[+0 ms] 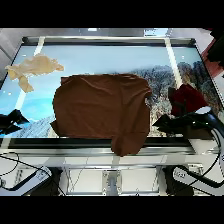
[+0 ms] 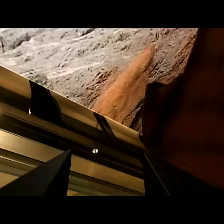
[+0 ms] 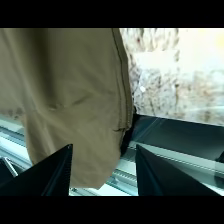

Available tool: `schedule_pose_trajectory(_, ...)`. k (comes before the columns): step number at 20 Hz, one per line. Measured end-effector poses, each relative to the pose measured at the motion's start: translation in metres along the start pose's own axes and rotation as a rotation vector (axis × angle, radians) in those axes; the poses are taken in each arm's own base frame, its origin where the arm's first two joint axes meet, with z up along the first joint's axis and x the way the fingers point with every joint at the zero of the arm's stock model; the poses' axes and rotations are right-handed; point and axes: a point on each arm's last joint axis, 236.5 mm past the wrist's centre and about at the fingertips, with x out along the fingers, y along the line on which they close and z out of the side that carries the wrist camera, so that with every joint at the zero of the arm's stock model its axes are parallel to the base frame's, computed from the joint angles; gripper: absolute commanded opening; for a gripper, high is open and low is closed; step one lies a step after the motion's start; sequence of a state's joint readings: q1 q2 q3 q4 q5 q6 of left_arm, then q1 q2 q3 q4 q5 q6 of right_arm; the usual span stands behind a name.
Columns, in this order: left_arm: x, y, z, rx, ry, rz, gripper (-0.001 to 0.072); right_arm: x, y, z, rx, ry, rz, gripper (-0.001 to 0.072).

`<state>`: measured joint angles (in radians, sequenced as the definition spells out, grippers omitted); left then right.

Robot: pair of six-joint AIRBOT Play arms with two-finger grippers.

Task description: Fold the shirts.

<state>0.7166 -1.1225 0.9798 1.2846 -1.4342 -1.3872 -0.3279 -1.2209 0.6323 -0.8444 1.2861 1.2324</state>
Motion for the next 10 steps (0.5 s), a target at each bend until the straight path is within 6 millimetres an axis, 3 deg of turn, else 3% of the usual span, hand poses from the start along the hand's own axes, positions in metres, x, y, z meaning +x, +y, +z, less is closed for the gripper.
schedule_pose_trajectory(4,0.008,0.001,-0.006,-0.012,0.016,-0.009,0.0463,0.027,0.002,-0.006,-0.008,0.001,-0.023,0.0452)
schedule_pose_trajectory(10,0.01,0.001,-0.005,-0.014,0.007,-0.014,0.0463,0.046,0.0,-0.003,0.038,-0.013,-0.054,0.0436)
